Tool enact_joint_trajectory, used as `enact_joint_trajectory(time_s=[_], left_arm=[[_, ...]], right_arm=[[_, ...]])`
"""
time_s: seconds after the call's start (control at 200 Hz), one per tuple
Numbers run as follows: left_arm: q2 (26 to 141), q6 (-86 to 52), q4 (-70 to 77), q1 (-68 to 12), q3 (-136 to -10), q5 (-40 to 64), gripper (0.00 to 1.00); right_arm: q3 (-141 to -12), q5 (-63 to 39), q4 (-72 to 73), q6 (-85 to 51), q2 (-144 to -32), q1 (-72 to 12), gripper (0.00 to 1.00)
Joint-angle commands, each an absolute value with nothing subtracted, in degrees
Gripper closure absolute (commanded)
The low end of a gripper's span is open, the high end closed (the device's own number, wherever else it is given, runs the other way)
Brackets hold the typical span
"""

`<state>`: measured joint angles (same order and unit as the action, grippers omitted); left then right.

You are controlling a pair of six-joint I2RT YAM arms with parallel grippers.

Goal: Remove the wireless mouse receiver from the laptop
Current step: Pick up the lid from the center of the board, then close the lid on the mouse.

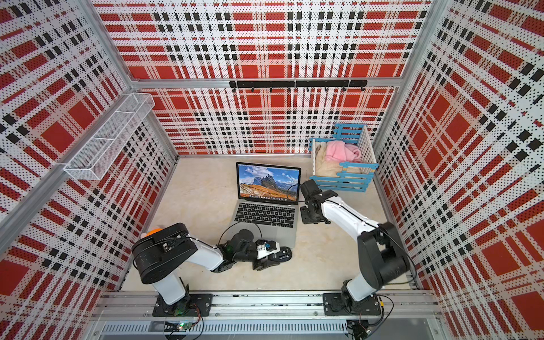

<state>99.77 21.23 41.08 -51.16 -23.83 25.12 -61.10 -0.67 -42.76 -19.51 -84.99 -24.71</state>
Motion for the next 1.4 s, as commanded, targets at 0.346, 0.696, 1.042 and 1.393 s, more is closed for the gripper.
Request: enact_joint_trajectory(time_s=[0.346,0.696,1.042,1.393], left_arm=[[95.1,16.2,42.0,-50.6,-18.5,20.2,0.65],[92.9,14.4,45.4,-50.2,-15.3,18.5,0.65],[93.8,14.7,45.6,-50.1,-15.7,18.8,0.65],[93.9,14.8,45.6,-49.9,-15.8,18.8,0.65]], right_arm=[[-37.7,-48.8,-6.3,-36.5,-67.9,-24.3,1.0],[-27.7,-55.6,7.3,-44.7,-71.4,-25.6,1.0],[-23.3,-56.7,17.5,-49.2,-76.2,-27.9,1.0],[-22.2,-56.5,16.7,-47.6,-79.0,-28.5,1.0]])
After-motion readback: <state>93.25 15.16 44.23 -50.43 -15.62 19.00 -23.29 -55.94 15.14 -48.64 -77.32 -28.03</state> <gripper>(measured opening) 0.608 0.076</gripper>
